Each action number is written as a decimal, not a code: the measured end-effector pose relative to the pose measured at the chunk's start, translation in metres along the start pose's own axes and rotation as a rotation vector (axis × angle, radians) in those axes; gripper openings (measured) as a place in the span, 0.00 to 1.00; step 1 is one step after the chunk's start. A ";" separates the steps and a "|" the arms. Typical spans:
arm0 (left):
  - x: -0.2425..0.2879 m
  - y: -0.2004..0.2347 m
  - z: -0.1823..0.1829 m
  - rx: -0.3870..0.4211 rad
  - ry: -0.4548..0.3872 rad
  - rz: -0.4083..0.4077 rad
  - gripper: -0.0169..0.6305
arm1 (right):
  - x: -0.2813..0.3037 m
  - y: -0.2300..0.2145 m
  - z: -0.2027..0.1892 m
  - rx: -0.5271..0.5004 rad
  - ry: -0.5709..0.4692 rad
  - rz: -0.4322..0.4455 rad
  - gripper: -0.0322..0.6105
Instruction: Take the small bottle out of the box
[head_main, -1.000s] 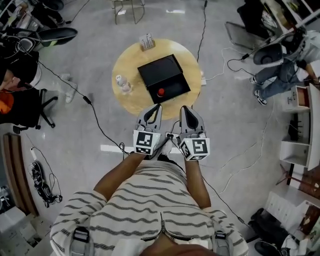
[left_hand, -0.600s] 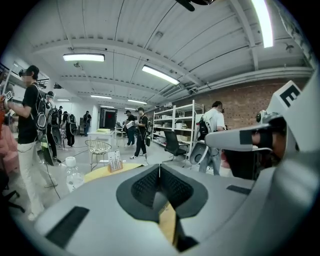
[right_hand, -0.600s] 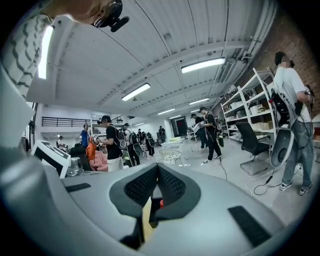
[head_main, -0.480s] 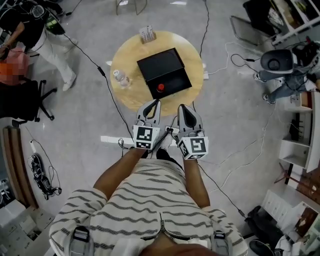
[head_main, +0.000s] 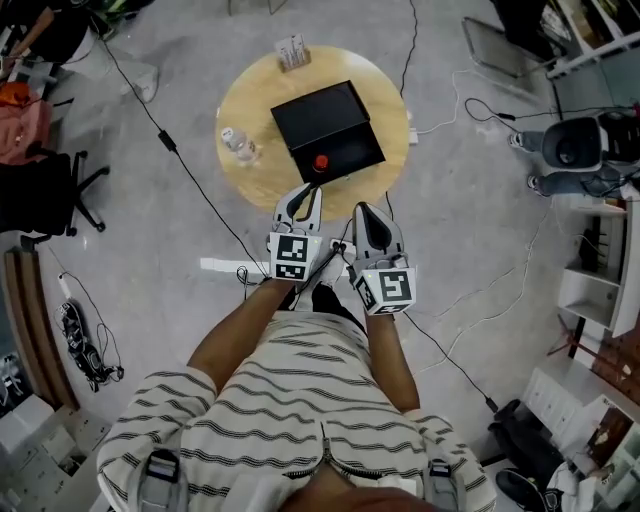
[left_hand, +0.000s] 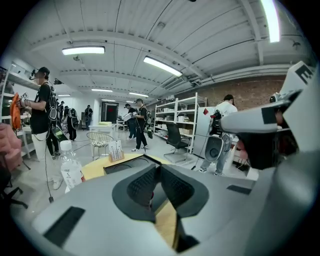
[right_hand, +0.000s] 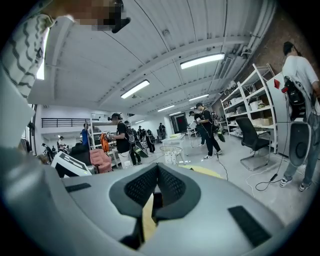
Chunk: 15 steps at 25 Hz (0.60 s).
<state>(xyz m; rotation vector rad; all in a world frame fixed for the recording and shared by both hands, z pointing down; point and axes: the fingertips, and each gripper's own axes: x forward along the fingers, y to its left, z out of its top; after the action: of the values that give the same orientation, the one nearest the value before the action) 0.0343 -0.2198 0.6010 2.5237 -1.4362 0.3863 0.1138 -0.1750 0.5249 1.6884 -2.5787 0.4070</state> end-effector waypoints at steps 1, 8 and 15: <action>0.002 0.001 -0.003 -0.002 0.004 0.001 0.07 | 0.000 0.000 -0.001 0.001 0.002 0.000 0.08; 0.019 0.008 -0.026 -0.006 0.058 0.008 0.13 | 0.001 0.000 -0.007 0.010 0.015 -0.008 0.08; 0.034 0.013 -0.038 0.004 0.089 0.012 0.18 | 0.001 -0.005 -0.010 0.018 0.019 -0.024 0.08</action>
<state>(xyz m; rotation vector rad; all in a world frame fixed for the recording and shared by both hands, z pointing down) 0.0351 -0.2421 0.6488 2.4681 -1.4200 0.4979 0.1169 -0.1750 0.5360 1.7107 -2.5471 0.4446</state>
